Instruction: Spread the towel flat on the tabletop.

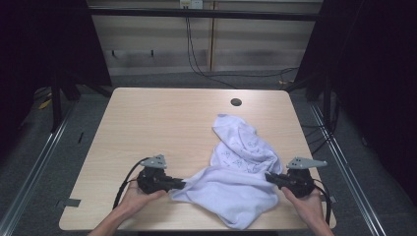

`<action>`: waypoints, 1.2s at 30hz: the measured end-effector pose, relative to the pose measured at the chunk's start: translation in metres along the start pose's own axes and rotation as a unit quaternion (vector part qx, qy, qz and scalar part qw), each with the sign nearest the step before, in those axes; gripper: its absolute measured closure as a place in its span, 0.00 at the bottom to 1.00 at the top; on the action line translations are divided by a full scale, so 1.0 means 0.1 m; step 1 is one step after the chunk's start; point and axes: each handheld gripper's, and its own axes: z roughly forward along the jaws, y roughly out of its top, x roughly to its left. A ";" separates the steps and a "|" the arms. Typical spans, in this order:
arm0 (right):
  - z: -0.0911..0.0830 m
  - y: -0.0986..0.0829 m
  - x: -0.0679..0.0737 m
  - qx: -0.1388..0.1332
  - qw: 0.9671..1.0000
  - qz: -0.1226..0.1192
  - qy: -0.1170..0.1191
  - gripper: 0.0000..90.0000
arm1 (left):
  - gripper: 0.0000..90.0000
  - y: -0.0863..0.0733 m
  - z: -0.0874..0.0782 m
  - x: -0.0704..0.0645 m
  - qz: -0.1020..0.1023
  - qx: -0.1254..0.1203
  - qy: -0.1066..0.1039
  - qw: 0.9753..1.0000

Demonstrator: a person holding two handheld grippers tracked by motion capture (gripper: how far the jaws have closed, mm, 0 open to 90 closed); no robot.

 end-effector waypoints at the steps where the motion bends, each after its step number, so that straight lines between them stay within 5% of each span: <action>1: 0.05 -0.08 -0.02 0.015 1.000 0.005 -0.003 0.98 | 0.96 -0.01 0.02 0.01 0.000 0.009 0.005 1.000; 4: 0.19 -0.15 -0.05 0.046 0.999 0.004 -0.007 0.98 | 0.96 -0.01 0.03 0.10 -0.012 0.012 0.023 1.000; 9: 0.41 -0.01 -0.21 0.032 0.999 0.007 -0.014 0.99 | 0.96 -0.03 0.01 0.28 -0.036 0.018 0.047 0.998; 15: 0.81 0.33 -0.35 0.022 0.999 0.009 -0.028 0.99 | 0.96 0.00 -0.14 0.51 -0.063 -0.022 0.057 0.996; 17: 1.06 0.54 -0.36 0.022 0.999 0.007 -0.024 0.99 | 0.96 -0.05 -0.23 0.67 -0.086 -0.031 0.070 0.993; 19: 1.21 0.65 -0.37 0.020 1.000 0.006 -0.020 0.99 | 0.96 -0.05 -0.28 0.72 -0.088 -0.035 0.081 0.992; 20: 1.26 0.70 -0.38 0.019 1.000 0.007 -0.018 0.99 | 0.96 -0.05 -0.36 0.80 -0.104 -0.058 0.091 0.989; 21: 1.33 0.76 -0.39 0.021 1.000 0.003 -0.019 0.99 | 0.96 -0.05 -0.36 0.80 -0.104 -0.058 0.091 0.989; 22: 1.33 0.76 -0.39 0.021 1.000 0.003 -0.019 0.99 | 0.96 -0.04 -0.41 0.85 -0.116 -0.074 0.095 0.986; 24: 1.47 0.90 -0.42 0.020 1.000 0.008 -0.021 0.99 | 0.96 0.00 -0.48 0.88 -0.104 -0.075 0.117 0.985; 26: 1.53 1.00 -0.45 0.012 1.000 0.014 -0.012 0.99 | 0.96 0.03 -0.58 0.92 -0.115 -0.104 0.116 0.981; 30: 1.36 1.23 -0.51 -0.035 0.999 0.029 0.010 0.98 | 0.96 0.20 -0.84 0.92 -0.115 -0.168 0.107 0.973; 33: 0.99 1.51 -0.52 -0.086 0.996 0.020 0.014 0.98 | 0.96 0.41 -1.05 0.85 -0.089 -0.190 0.117 0.971; 36: 0.58 1.78 -0.52 -0.125 0.992 0.004 0.005 0.98 | 0.96 0.67 -1.27 0.76 -0.064 -0.220 0.125 0.965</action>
